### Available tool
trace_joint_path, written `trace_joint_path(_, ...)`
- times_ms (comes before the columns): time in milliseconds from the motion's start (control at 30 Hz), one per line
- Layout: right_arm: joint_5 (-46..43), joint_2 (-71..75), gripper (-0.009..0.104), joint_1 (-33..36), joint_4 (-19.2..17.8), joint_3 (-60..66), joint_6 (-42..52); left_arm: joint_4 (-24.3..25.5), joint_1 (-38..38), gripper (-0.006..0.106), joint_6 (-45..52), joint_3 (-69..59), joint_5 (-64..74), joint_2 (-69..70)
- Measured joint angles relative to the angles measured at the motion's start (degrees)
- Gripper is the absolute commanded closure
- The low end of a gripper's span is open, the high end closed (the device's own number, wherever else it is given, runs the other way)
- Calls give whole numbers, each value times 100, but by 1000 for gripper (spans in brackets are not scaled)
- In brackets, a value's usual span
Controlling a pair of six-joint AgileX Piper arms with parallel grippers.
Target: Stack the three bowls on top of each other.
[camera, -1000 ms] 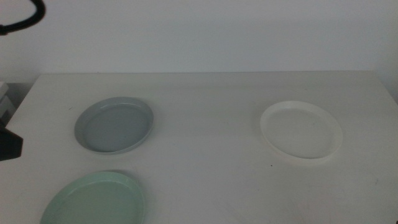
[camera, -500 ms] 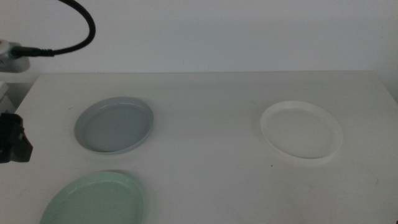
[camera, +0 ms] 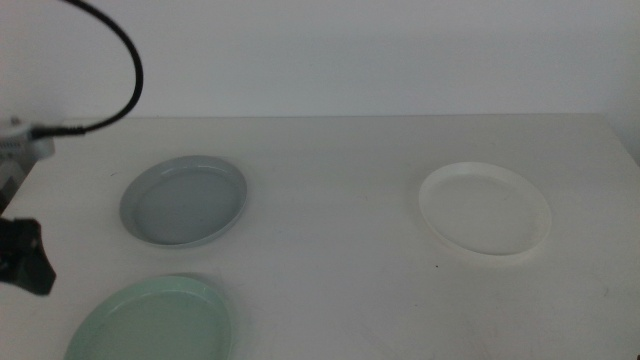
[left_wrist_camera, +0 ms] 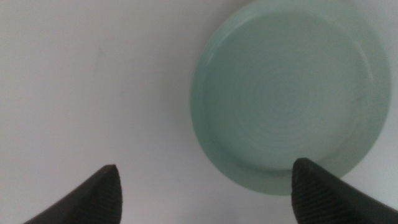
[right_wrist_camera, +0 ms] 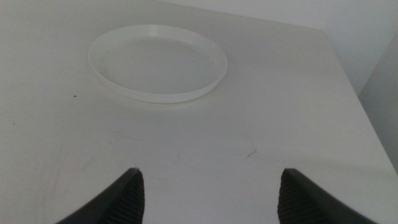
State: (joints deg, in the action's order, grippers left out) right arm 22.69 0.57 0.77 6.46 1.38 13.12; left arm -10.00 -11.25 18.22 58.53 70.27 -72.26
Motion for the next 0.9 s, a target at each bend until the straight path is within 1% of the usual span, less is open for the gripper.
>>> trace_joint_path(133,0,0,40,0,0,0,0,-204,-289,-5,315,-401,-351,-343)
trace_joint_path(267,0,0,40,0,0,0,0,-257,-296,-5,479,-715,-771,-705)
trace_joint_path(433,0,0,40,0,0,0,0,-480,-296,-5,733,-1019,-1253,-1118)
trace_joint_path(733,0,0,40,0,0,0,0,-616,-296,-4,799,-1356,-2036,-1675)
trace_joint_path(900,0,0,40,0,0,0,0,-757,-296,-2,799,-1368,-2317,-1977)
